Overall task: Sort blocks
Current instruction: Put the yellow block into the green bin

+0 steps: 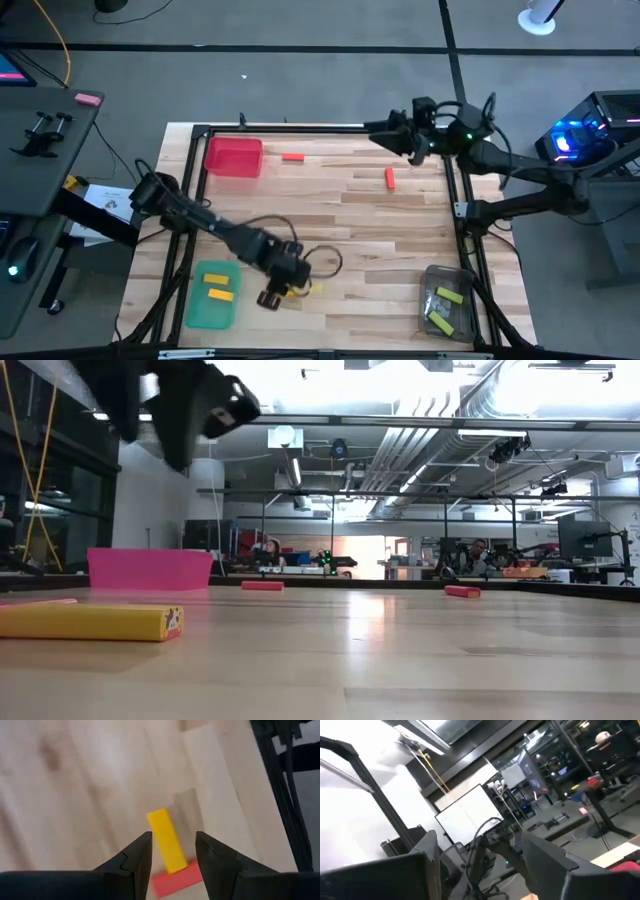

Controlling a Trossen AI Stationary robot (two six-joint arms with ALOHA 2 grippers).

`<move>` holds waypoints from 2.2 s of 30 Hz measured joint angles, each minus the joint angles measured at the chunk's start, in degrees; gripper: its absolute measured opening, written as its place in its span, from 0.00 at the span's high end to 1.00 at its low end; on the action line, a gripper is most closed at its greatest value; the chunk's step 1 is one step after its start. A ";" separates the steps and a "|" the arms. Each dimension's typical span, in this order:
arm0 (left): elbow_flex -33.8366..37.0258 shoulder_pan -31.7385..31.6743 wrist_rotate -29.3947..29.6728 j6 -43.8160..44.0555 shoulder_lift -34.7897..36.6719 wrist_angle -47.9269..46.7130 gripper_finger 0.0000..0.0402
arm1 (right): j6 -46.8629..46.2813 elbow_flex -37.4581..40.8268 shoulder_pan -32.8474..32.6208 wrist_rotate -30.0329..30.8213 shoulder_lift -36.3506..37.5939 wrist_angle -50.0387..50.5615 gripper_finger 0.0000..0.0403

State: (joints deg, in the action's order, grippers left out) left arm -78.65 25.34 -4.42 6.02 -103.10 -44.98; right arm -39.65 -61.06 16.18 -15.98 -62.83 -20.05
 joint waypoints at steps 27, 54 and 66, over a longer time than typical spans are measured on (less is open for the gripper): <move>8.63 3.18 4.52 15.90 -5.49 12.45 0.42 | 8.84 0.00 -8.48 12.78 0.90 14.67 0.56; 3.97 0.44 19.27 25.08 13.89 1.14 0.90 | 11.66 0.00 -8.32 12.76 0.88 17.90 0.56; 3.91 22.34 20.32 56.52 21.44 -16.36 0.90 | 12.93 0.00 -8.32 12.54 0.88 19.78 0.56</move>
State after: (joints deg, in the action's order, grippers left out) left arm -74.73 47.68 15.90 62.54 -81.67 -61.34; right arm -26.72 -61.06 7.86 -3.44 -61.95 -0.26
